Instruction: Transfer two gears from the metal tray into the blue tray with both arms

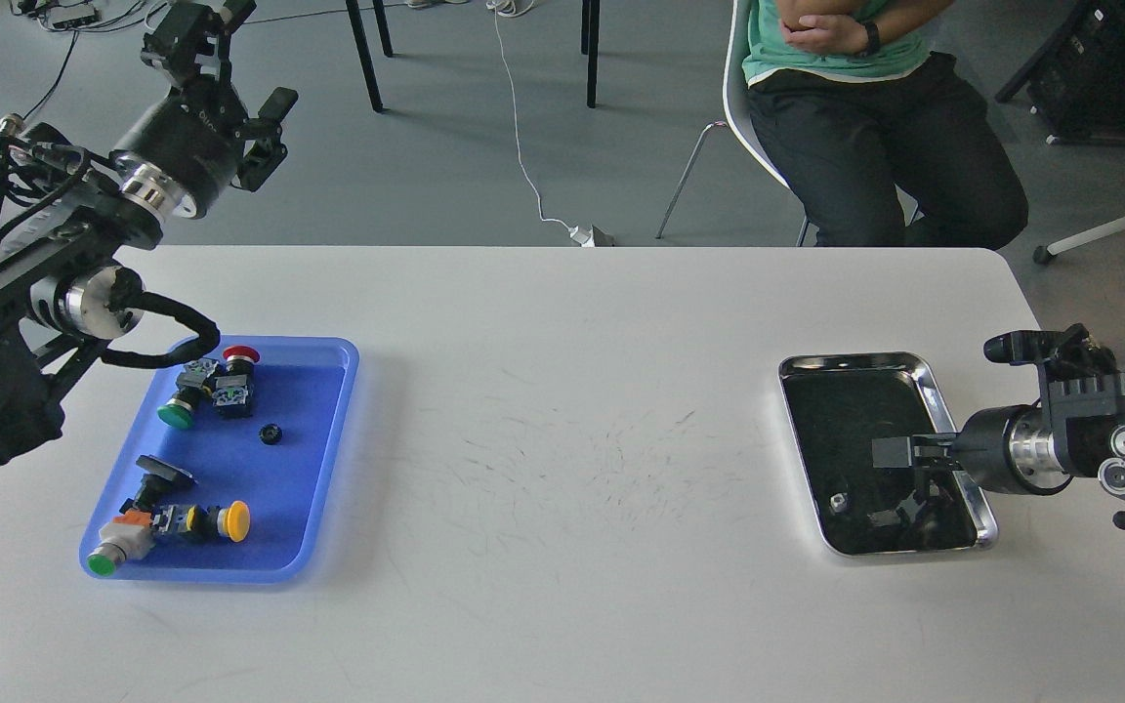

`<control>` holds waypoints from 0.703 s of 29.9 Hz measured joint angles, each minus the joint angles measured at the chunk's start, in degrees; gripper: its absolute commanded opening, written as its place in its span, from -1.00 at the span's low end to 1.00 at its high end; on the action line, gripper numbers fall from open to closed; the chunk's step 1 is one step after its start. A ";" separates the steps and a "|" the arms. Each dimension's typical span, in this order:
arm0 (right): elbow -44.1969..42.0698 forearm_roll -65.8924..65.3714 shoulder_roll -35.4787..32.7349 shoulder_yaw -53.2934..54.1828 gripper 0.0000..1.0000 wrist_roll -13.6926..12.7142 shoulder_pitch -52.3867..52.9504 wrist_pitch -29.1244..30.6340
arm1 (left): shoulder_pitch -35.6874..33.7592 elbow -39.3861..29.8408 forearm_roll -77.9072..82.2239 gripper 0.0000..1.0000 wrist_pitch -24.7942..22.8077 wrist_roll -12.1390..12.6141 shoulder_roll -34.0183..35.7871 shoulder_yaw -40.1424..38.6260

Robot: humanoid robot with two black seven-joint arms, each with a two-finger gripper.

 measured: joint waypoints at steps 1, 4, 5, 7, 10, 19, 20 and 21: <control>-0.17 0.01 0.24 -0.10 0.48 -0.05 0.03 0.05 | 0.00 0.00 0.00 0.96 0.01 0.00 0.01 -0.01; -0.47 0.00 0.68 -1.41 0.36 -0.18 0.89 0.20 | 0.00 -0.02 0.00 0.96 0.02 0.00 0.01 -0.01; -0.56 0.00 0.76 -2.15 0.33 -0.18 1.40 0.20 | 0.00 -0.03 0.00 0.96 0.01 0.00 0.01 -0.03; -0.79 0.03 0.86 -4.02 0.26 -0.20 2.63 0.20 | 0.00 -0.04 0.00 0.96 0.02 0.01 0.01 -0.08; -0.86 0.15 1.01 -5.95 0.08 -0.19 4.32 0.25 | 0.00 -0.03 0.00 0.96 0.02 0.04 0.01 -0.10; -1.27 0.32 1.57 -8.81 -0.17 0.14 7.63 2.63 | -0.01 -0.13 0.00 0.96 -0.06 0.09 0.11 -0.10; -1.31 0.32 1.63 -8.87 -0.17 0.15 7.72 2.80 | -0.02 -0.14 0.00 0.96 -0.06 0.09 0.11 -0.10; -1.32 0.32 1.70 -8.92 -0.17 0.16 7.73 2.90 | -0.06 -0.14 0.00 0.96 -0.06 0.09 0.12 -0.10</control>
